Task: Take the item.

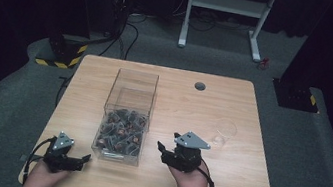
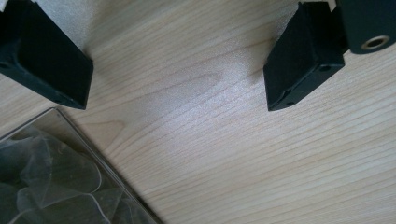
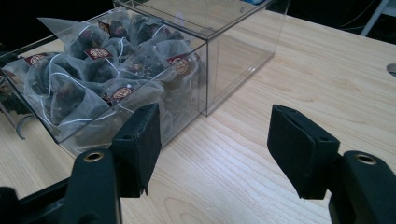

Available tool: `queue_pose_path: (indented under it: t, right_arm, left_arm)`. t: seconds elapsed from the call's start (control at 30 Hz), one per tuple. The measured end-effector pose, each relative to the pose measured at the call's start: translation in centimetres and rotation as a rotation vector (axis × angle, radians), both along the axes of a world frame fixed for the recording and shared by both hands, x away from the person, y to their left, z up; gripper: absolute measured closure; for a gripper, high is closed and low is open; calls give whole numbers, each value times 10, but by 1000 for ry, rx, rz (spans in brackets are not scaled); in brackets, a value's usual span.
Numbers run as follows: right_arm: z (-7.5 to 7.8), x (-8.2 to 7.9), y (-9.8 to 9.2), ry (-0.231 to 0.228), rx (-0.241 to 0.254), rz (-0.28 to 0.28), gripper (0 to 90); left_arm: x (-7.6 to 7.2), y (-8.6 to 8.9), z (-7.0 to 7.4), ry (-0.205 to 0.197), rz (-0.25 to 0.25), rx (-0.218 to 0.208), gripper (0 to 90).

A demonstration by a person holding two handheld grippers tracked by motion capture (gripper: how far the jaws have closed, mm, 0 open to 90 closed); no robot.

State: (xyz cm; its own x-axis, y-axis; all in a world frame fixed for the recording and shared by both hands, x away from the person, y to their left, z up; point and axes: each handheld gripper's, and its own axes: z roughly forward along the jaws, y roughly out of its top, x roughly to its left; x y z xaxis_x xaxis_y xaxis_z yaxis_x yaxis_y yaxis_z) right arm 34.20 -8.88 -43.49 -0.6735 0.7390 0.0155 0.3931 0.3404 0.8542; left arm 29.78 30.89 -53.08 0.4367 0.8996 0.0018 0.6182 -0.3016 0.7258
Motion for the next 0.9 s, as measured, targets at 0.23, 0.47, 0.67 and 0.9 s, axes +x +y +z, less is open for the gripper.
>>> queue_pose_path:
  t: [0.23,0.47,0.67,0.9]
  right_arm:
    - [0,1,8,9,9,7,375]
    - [1,0,17,18,2,33,395]
    - [1,0,24,18,0,51,407]
    - [1,1,32,21,-3,59,386]
  left_arm:
    - [0,0,0,0,0,0,86]
    - [0,0,0,0,0,0,86]
    - [0,0,0,0,0,0,86]
    - [0,0,0,0,-3,1,85]
